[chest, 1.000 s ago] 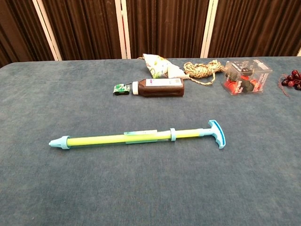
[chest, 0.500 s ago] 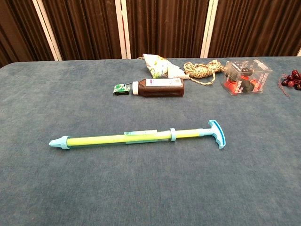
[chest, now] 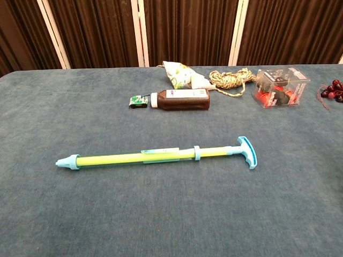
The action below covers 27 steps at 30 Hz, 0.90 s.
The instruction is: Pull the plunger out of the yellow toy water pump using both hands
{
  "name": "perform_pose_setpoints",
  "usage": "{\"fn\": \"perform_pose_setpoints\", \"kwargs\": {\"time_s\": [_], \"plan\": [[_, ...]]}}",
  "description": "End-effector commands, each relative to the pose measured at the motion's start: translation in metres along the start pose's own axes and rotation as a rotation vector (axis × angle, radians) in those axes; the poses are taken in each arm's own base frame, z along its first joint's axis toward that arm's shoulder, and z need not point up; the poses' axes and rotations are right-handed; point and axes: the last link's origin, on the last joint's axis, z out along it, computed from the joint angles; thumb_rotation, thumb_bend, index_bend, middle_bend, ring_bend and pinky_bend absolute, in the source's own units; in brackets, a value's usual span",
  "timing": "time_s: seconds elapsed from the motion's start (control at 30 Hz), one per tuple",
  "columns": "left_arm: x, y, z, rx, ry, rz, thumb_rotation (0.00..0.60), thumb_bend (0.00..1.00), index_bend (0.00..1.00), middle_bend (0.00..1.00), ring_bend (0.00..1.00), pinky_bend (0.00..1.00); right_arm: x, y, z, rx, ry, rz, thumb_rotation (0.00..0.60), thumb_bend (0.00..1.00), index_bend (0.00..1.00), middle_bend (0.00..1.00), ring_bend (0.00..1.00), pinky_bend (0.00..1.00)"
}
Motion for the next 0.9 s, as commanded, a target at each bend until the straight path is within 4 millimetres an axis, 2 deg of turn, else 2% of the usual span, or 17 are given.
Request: {"fn": "perform_pose_setpoints", "kwargs": {"time_s": [0.03,0.3,0.47,0.6,0.9], "plan": [[-0.001,0.000,0.002,0.000,-0.005,-0.004,0.600,0.01,0.00,0.00,0.00,0.01,-0.018,-0.039,0.023,0.020,-0.033,0.007,0.600,0.28,0.48,0.16,0.04,0.00],[-0.004,0.000,0.006,0.002,-0.028,-0.017,0.600,0.00,0.00,0.00,0.00,0.01,-0.053,-0.077,0.048,0.017,-0.071,-0.043,0.600,0.34,0.49,0.16,0.04,0.00],[-0.004,0.001,0.007,0.002,-0.037,-0.023,0.600,0.01,0.00,0.00,0.00,0.01,-0.070,-0.096,0.061,0.008,-0.078,-0.053,0.600,0.34,0.44,0.16,0.04,0.00],[-0.003,0.000,0.006,0.003,-0.035,-0.032,0.600,0.01,0.00,0.00,0.00,0.01,-0.075,-0.111,0.070,0.002,-0.060,-0.036,0.600,0.34,0.41,0.15,0.04,0.00],[-0.004,0.000,0.008,0.005,-0.041,-0.041,0.600,0.01,0.00,0.00,0.00,0.01,-0.082,-0.134,0.076,0.021,-0.058,-0.027,0.600,0.34,0.44,0.15,0.04,0.00]]}}
